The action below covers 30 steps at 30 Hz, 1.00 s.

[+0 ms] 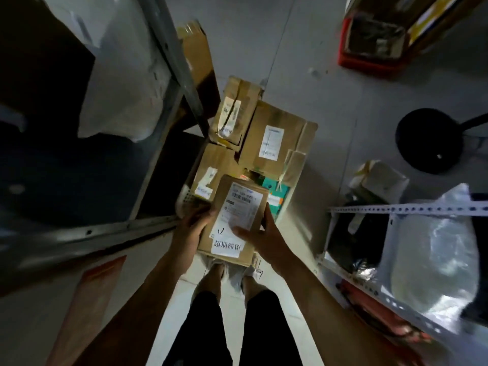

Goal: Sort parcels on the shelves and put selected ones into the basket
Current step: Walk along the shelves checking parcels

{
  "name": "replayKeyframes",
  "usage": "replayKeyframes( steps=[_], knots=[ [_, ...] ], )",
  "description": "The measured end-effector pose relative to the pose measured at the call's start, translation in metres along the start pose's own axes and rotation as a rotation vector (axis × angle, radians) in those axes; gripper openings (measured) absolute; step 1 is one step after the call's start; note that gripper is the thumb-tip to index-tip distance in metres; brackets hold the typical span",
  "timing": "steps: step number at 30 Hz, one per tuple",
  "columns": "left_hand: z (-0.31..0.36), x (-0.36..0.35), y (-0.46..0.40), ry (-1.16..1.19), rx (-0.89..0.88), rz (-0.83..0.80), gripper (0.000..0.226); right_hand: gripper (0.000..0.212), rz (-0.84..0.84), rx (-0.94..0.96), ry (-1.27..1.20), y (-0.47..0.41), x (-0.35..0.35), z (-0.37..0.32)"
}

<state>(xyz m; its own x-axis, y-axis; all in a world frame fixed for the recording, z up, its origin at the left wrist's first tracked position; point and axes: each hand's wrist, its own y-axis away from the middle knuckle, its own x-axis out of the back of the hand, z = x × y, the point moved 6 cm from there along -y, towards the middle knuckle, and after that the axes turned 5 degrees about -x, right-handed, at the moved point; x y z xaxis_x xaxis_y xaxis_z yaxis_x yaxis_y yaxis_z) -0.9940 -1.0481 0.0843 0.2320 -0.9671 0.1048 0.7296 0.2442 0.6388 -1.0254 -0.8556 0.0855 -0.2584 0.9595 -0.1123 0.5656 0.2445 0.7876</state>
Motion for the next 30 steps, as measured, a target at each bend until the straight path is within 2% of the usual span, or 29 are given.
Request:
replayKeyframes(
  steps=[3,5,7,9,16,19,22,25,27,30],
  knots=[
    [-0.02,0.009,-0.068,0.024,0.071,0.009,0.076,0.109,0.042,-0.001,0.0,-0.067,-0.011,0.016],
    [-0.028,0.016,-0.114,0.006,0.095,0.06,0.065,0.1,0.049,0.003,-0.047,-0.114,-0.018,0.024],
    [-0.04,0.023,-0.162,-0.061,0.089,0.072,0.048,0.076,0.029,0.01,-0.086,-0.161,-0.024,0.028],
    [-0.041,0.026,-0.203,-0.121,0.053,0.068,0.042,0.055,0.017,0.054,-0.084,-0.202,-0.031,0.023],
    [-0.043,0.017,-0.274,-0.378,-0.066,0.048,0.038,0.056,0.083,0.128,0.117,-0.271,-0.049,0.029],
    [-0.038,0.02,-0.264,-0.495,-0.111,0.061,0.042,0.068,0.144,0.051,0.232,-0.261,-0.044,0.026],
    [-0.015,0.034,-0.227,-0.48,-0.166,0.271,0.026,0.045,0.19,-0.086,0.381,-0.227,-0.035,0.01],
    [0.009,0.044,-0.169,-0.605,-0.178,0.313,0.018,0.023,0.068,-0.239,0.336,-0.178,-0.038,-0.011],
    [0.026,0.051,-0.125,-0.686,-0.176,0.281,0.02,0.016,0.023,-0.223,0.429,-0.14,-0.043,-0.032],
    [0.051,0.051,-0.046,-0.83,-0.061,0.05,0.042,0.03,-0.064,-0.101,0.775,-0.08,-0.056,-0.066]
  ],
)
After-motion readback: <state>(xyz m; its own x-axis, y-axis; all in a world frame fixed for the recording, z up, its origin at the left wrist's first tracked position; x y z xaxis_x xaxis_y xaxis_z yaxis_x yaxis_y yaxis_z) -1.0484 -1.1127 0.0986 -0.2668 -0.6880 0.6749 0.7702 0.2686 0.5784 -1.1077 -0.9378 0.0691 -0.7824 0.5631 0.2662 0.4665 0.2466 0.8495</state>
